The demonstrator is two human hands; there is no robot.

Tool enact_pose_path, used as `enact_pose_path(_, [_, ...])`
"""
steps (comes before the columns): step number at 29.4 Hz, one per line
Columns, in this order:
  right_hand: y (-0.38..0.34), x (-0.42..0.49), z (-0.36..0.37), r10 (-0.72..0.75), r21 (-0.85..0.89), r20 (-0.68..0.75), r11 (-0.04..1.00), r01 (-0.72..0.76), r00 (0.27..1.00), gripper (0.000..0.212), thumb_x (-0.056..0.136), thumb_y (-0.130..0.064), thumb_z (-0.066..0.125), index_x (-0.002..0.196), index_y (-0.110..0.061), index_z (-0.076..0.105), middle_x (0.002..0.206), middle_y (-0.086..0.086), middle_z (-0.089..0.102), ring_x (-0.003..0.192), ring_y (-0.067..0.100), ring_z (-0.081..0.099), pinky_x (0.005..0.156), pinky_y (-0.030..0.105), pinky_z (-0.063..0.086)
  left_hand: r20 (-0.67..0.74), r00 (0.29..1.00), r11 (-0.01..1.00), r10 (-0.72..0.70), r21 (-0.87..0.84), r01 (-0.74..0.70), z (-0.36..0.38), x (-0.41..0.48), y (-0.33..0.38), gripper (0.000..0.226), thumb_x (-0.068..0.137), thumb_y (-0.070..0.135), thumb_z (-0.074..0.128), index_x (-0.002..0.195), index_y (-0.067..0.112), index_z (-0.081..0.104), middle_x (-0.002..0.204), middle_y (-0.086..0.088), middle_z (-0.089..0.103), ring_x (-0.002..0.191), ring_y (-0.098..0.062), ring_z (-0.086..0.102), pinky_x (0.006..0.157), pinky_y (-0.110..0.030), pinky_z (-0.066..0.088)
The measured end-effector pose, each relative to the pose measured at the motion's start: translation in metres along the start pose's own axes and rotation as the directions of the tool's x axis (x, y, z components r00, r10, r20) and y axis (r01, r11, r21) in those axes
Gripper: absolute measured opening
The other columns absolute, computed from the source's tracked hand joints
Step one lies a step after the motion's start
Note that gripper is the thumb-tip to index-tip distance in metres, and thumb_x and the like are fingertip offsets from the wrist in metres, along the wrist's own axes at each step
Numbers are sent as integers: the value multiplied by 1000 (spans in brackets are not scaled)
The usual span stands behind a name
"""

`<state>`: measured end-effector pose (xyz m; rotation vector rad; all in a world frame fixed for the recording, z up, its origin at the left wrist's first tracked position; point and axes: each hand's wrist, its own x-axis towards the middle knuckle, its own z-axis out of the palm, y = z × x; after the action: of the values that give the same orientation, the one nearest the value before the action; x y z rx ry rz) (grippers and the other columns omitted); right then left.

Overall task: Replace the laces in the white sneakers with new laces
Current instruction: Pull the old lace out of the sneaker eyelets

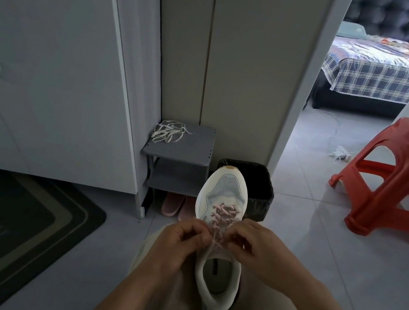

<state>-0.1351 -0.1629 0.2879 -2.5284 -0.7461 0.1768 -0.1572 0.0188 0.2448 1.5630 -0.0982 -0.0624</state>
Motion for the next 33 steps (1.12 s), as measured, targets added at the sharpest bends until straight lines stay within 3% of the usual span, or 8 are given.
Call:
enact_pose_path(10, [-29, 19, -11, -22, -408, 87, 911, 55, 996, 31, 90, -39, 49, 109, -16, 57, 113, -1, 59, 99, 17, 59, 84, 32, 52, 17, 1000, 995, -1, 102, -1, 1, 2, 11, 23, 80, -5, 61, 68, 14, 64, 81, 6, 62, 75, 1, 60, 70, -12, 46])
enact_pose_path(14, [-9, 9, 0, 165, 164, -29, 974, -158, 986, 14, 88, -26, 57, 77, -18, 53, 78, -6, 56, 65, 5, 55, 62, 16, 48, -119, 989, 996, -89, -27, 86, -5, -1, 2, 15, 83, 13, 63, 69, 15, 67, 75, 4, 68, 75, -6, 63, 76, -19, 47])
enact_pose_path(17, [3, -11, 24, 445, 818, -95, 544, -184, 891, 28, 92, -8, 50, 66, -15, 57, 58, -1, 50, 52, 10, 50, 52, 20, 45, -149, 969, 929, -196, -346, 134, -7, -2, -4, 14, 74, 21, 71, 76, 7, 68, 81, -10, 70, 79, -21, 65, 86, -37, 47])
enact_pose_path(19, [9, -16, 35, 477, 927, -88, 360, -103, 875, 32, 91, -9, 52, 62, -18, 62, 54, 0, 47, 53, 15, 45, 52, 23, 42, -107, 976, 906, -188, -403, 130, -7, -2, -5, 19, 75, 20, 69, 80, 2, 64, 80, -12, 69, 79, -22, 63, 85, -37, 48])
enact_pose_path(25, [12, -17, 18, 303, 839, -90, 536, -92, 949, 7, 90, -13, 53, 91, -12, 59, 70, -6, 61, 65, 9, 54, 62, 22, 46, 138, 990, 997, 6, 74, -16, -12, 2, 9, 25, 76, 32, 62, 86, 9, 60, 80, 4, 63, 76, -3, 59, 72, -14, 45])
enact_pose_path(28, [8, -9, 13, 235, 585, -69, 797, -151, 970, 9, 87, -18, 60, 92, -24, 58, 89, -3, 61, 82, 10, 58, 71, 16, 48, 215, 953, 773, 215, 559, -300, -5, 13, 12, 15, 81, 33, 67, 79, 23, 57, 83, 15, 50, 81, 1, 51, 69, -9, 39])
enact_pose_path(30, [8, -1, 17, 248, 511, -95, 844, -167, 964, 7, 86, -20, 62, 88, -25, 58, 89, -2, 60, 82, 9, 56, 69, 12, 47, 231, 918, 704, 321, 590, -395, -1, 17, 12, 13, 85, 30, 62, 76, 21, 58, 82, 16, 48, 83, -1, 50, 69, -8, 36])
enact_pose_path(33, [12, 2, 28, 325, 655, -96, 733, -186, 941, 7, 90, -20, 56, 87, -16, 61, 82, 2, 63, 75, 12, 59, 71, 19, 49, 100, 962, 875, 256, 400, -274, 1, 16, 11, 14, 88, 19, 60, 74, 20, 56, 77, 11, 57, 78, -2, 55, 70, -11, 42])
